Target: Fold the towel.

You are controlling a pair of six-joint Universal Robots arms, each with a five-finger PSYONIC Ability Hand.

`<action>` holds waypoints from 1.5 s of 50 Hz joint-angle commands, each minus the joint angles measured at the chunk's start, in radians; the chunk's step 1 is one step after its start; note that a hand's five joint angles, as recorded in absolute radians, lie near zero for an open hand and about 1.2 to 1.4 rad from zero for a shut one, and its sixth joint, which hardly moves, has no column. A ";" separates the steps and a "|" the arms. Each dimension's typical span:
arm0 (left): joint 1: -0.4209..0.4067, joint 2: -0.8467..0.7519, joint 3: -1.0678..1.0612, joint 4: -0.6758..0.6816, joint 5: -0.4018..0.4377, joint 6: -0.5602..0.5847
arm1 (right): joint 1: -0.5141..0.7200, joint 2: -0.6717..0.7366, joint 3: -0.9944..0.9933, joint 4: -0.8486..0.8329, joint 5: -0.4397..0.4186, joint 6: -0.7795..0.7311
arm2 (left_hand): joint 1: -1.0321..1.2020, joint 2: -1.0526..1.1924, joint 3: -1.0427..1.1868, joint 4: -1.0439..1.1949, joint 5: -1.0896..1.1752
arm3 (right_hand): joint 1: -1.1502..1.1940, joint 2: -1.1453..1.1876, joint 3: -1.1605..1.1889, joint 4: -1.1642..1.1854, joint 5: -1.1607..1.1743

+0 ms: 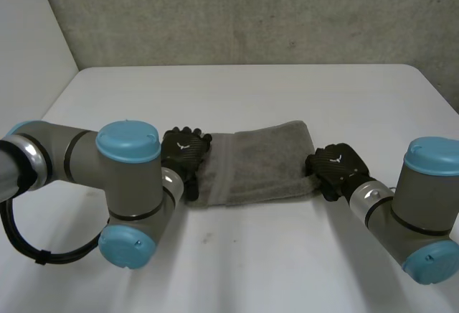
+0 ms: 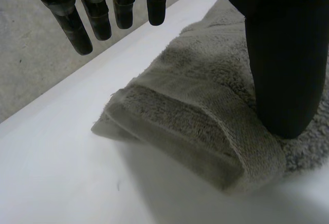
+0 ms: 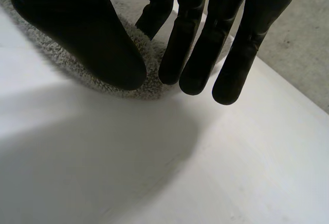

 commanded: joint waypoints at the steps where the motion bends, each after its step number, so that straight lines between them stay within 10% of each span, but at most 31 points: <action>1: -0.004 0.088 -0.067 0.000 0.001 -0.011 | 0.013 -0.042 -0.039 0.002 0.008 0.011 | 0.013 0.017 0.012 0.016 -0.016 | 0.125 0.215 0.211 0.207 0.263; 30: 0.125 0.375 -0.293 0.034 -0.124 -0.012 | 0.454 0.320 -0.626 0.209 -0.167 0.038 | 0.008 0.011 0.007 0.010 -0.022 | 0.125 0.215 0.211 0.207 0.263; 35: 0.156 0.392 -0.302 0.062 -0.122 -0.011 | 0.456 0.343 -0.639 0.212 -0.172 0.040 | 0.008 0.011 0.007 0.010 -0.022 | 0.125 0.215 0.211 0.207 0.263; 39: 0.157 0.393 -0.276 0.069 -0.117 -0.008 | 0.447 0.265 -0.604 0.222 -0.153 0.063 | 0.008 0.011 0.007 0.010 -0.022 | -1.097 -1.006 -1.011 -1.015 -0.959; 52: 0.069 0.298 -0.095 0.080 -0.035 -0.089 | 0.243 -0.060 -0.344 0.229 -0.023 0.382 | 0.019 0.023 0.018 0.021 -0.010 | -1.097 -1.006 -1.011 -1.015 -0.959; 75: -0.030 0.050 0.091 0.020 0.016 -0.172 | 0.191 0.068 -0.462 0.321 -0.035 0.486 | 0.040 0.044 0.039 0.042 0.010 | -1.097 -1.006 -1.011 -1.015 -0.959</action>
